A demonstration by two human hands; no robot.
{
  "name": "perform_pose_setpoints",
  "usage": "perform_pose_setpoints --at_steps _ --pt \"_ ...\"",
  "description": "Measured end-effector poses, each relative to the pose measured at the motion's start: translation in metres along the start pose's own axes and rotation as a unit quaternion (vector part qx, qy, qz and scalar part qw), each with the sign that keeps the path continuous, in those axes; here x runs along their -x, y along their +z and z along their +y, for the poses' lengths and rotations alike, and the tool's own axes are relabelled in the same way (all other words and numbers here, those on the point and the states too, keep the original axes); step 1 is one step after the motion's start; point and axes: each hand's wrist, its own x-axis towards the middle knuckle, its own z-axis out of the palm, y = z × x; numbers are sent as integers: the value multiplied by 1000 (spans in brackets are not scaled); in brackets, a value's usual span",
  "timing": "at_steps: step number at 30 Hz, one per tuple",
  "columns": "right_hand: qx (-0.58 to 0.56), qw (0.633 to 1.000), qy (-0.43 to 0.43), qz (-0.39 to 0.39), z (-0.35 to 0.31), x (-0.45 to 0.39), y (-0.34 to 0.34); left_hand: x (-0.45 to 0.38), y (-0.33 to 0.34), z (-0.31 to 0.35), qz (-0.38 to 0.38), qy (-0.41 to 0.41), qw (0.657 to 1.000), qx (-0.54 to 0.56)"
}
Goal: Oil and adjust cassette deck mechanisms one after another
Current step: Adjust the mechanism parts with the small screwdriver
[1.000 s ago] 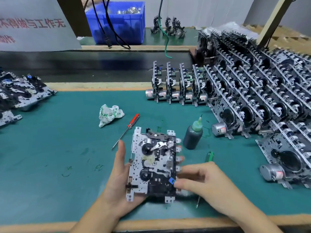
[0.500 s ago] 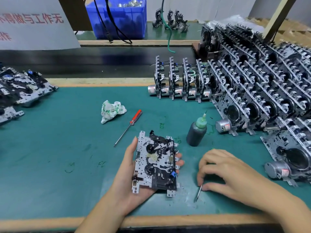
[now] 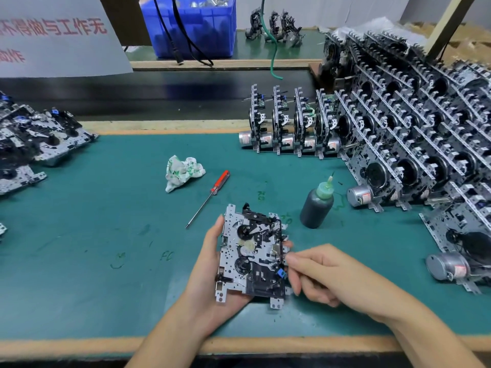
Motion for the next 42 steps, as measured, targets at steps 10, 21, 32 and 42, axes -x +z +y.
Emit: perform_pose_setpoints --at_steps 10,21,32,42 --pt "-41 997 60 -21 -1 -2 3 -1 1 0 -9 5 1000 0" --pt "5 997 79 0 -6 -3 6 -2 2 -1 6 10 1000 -27" --pt "-20 992 101 -74 -7 -6 0 -5 -1 -2 7 4 999 -41" --pt "83 989 94 -73 -5 -7 -5 -7 -2 -4 2 5 999 -41"
